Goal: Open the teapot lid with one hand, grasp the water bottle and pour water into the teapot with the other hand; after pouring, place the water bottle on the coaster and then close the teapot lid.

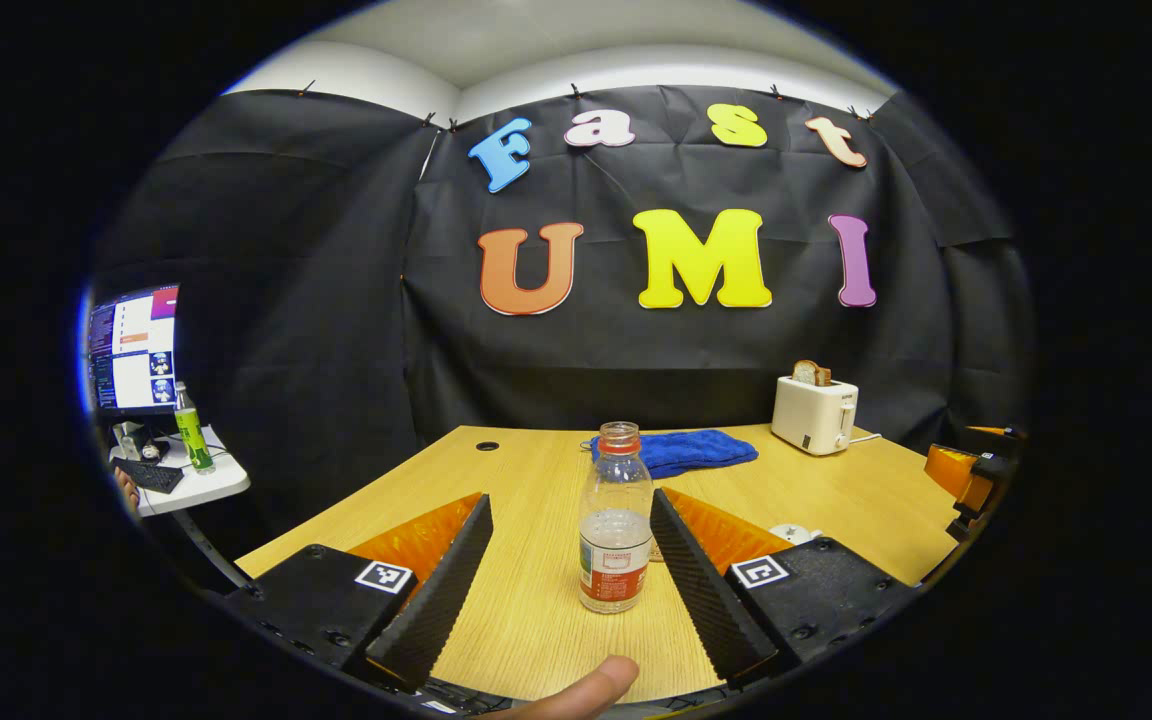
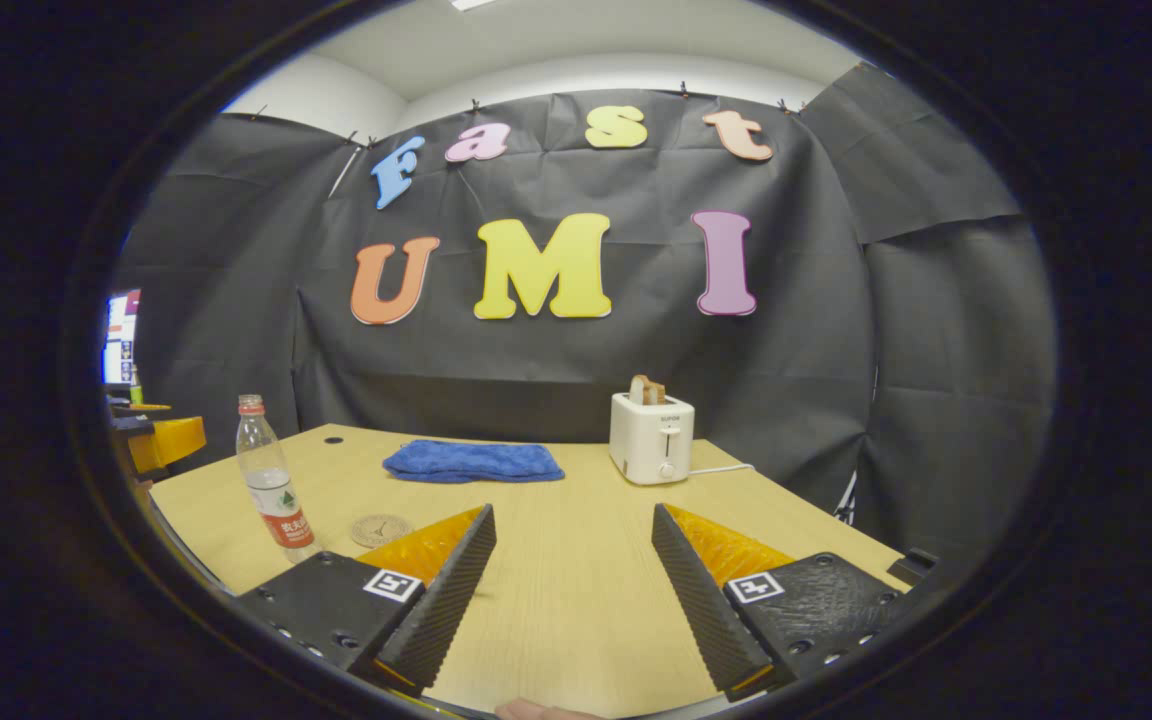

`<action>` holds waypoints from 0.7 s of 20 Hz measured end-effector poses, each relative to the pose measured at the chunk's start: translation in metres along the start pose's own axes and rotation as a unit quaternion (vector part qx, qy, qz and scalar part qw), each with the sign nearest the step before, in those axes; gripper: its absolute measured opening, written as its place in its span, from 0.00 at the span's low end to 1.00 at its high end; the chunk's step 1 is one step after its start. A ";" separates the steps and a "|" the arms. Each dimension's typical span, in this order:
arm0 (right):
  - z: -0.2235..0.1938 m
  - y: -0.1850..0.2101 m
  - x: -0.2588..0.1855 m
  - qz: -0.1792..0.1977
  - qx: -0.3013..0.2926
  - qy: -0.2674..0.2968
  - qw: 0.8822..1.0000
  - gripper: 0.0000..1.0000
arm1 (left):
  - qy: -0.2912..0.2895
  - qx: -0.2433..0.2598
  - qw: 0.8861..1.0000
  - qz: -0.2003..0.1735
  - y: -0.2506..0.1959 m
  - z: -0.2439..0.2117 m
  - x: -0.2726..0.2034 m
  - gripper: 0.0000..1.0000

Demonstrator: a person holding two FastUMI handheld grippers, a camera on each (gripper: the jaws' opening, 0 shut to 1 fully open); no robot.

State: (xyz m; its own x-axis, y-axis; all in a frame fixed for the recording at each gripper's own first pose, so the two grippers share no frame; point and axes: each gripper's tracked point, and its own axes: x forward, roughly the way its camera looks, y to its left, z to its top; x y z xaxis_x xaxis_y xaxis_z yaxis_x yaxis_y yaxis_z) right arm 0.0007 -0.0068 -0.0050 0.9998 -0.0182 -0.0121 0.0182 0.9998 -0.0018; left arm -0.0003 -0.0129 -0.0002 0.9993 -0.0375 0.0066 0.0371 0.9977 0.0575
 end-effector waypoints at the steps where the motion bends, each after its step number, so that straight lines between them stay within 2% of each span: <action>1: -0.001 0.000 0.001 -0.001 -0.001 0.001 1.000 0.95 | 0.000 0.001 1.000 -0.001 0.000 -0.001 -0.001 1.00; 9: -0.013 0.006 0.010 0.000 -0.007 0.011 1.000 0.97 | 0.001 0.006 1.000 -0.006 -0.003 -0.003 0.001 0.99; 14: -0.032 0.028 0.025 0.018 -0.013 0.025 0.999 0.97 | 0.006 0.010 1.000 -0.006 -0.002 -0.007 0.004 0.99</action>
State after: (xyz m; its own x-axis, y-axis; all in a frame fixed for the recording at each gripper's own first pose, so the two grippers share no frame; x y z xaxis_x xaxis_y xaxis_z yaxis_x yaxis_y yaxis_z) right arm 0.0254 0.0211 -0.0377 0.9979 0.0163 -0.0634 -0.0180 0.9995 -0.0267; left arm 0.0035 -0.0144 -0.0075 0.9988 -0.0489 -0.0053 0.0491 0.9958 0.0776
